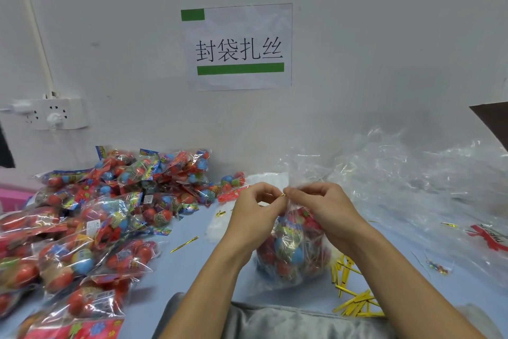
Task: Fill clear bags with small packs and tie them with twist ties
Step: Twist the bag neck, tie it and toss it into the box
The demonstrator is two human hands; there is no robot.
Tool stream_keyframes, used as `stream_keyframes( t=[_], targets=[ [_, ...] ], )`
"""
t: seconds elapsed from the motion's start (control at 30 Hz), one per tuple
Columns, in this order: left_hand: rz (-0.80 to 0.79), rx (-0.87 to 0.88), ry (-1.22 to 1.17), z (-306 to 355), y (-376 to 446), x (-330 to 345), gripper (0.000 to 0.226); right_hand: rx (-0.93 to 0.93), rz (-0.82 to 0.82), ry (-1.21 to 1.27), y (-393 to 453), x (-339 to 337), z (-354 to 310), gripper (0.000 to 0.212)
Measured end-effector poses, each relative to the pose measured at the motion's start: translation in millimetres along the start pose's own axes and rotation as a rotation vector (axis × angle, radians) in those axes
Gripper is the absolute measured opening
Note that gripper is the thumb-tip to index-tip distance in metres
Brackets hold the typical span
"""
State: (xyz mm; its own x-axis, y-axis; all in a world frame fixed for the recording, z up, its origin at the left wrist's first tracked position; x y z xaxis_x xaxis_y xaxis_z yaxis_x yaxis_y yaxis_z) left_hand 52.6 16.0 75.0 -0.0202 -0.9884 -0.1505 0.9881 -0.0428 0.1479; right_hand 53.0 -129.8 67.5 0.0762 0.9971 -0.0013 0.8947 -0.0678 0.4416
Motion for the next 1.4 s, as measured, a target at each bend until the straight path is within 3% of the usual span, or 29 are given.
stream_keyframes(
  t=[0.33,0.77,0.93,1.1,1.4],
  targets=[
    [0.002,-0.083,-0.039,-4,2,-8,0.032,-0.007,-0.060,-0.040,-2,5,-2,0.019],
    [0.031,-0.258,-0.096,-14,2,-10,0.034,-0.236,-0.192,-0.368,0,8,-35,0.015],
    [0.056,-0.211,-0.084,-12,2,-8,0.014,-0.335,-0.141,-0.477,0,6,-48,0.009],
    [0.059,-0.137,-0.105,-7,-2,-3,0.003,-0.302,-0.116,-0.462,0,3,-43,0.011],
    [0.103,-0.038,-0.079,-1,-3,-3,0.012,-0.168,-0.026,-0.344,1,-7,-29,0.021]
  ],
)
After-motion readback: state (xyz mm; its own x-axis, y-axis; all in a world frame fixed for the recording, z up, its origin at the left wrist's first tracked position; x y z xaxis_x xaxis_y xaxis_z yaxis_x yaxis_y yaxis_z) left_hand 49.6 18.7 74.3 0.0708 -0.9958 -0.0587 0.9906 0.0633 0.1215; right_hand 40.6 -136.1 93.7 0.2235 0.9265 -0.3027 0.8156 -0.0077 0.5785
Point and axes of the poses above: each hand's wrist, its own y-axis towards the middle knuckle, its own x-axis out of the palm, z = x × y, the point moved 10 cm from there along y, towards the middle knuckle, and after that the axes turned 13 degrees about -x, right-handed, at the moved point
